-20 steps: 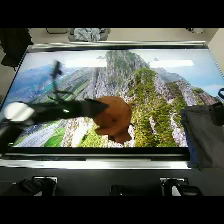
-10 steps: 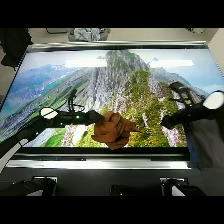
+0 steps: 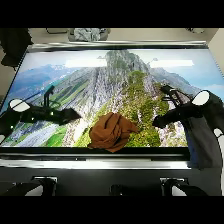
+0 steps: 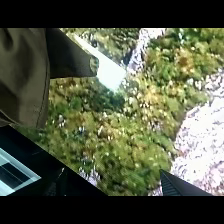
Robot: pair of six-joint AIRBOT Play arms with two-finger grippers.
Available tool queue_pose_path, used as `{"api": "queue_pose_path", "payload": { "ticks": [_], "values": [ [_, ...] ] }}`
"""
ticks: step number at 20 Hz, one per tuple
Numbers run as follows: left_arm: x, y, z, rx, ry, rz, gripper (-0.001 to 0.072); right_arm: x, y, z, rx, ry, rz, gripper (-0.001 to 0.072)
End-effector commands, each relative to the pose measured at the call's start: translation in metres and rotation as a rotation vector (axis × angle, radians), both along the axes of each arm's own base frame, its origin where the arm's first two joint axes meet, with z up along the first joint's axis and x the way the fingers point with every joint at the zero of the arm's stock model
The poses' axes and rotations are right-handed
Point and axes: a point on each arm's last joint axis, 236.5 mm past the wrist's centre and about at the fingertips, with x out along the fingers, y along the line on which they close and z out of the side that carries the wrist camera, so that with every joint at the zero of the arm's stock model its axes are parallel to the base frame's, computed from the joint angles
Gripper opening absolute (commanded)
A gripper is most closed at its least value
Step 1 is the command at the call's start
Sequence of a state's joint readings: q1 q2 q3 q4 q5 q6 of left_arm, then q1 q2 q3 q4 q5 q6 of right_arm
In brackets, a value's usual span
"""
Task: Fold the shirts.
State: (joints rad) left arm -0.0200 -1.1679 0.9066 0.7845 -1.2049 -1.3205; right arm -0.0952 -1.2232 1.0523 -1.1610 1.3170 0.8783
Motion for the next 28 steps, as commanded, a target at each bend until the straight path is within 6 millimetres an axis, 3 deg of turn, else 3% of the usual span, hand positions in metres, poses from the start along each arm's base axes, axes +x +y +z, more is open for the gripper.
{"api": "queue_pose_path", "payload": {
  "ticks": [1,3,5,9,13,15,19,22,26,28],
  "values": [
    [-0.062,0.017,-0.043,0.113,0.148,-0.087,0.0666,-0.006,0.003,-0.009,0.017,0.06,0.011,0.067],
    [-0.085,0.002,-0.072,0.124,0.18,-0.107,0.0666,-0.01,0.007,-0.012,0.033,0.083,0.015,0.0666],
    [-0.092,-0.014,-0.089,0.126,0.162,-0.102,0.0666,-0.012,0.009,-0.011,0.046,0.092,0.017,0.0665],
    [-0.085,-0.04,-0.099,0.118,0.098,-0.096,0.0666,-0.015,0.01,-0.01,0.051,0.104,0.022,0.0665],
    [-0.099,-0.053,-0.113,0.139,0.107,-0.185,0.0666,-0.015,0.01,-0.01,0.051,0.104,0.022,0.0665],
    [-0.1,-0.055,-0.109,0.14,0.06,-0.233,0.0666,-0.019,0.011,-0.01,0.053,0.119,0.029,0.0664],
    [-0.08,-0.031,-0.093,0.284,-0.111,-0.359,0.0669,-0.026,0.012,-0.009,0.058,0.148,0.043,0.0664],
    [-0.071,-0.033,-0.073,0.303,-0.238,-0.465,0.0678,-0.026,0.012,-0.009,0.058,0.148,0.042,0.0664],
    [-0.104,-0.044,-0.085,0.374,-0.309,-0.771,0.072,-0.026,0.012,-0.009,0.058,0.148,0.043,0.0664],
    [-0.105,-0.05,-0.09,0.437,-0.377,-0.854,0.072,-0.026,0.012,-0.009,0.058,0.148,0.042,0.0663]
  ]
}}
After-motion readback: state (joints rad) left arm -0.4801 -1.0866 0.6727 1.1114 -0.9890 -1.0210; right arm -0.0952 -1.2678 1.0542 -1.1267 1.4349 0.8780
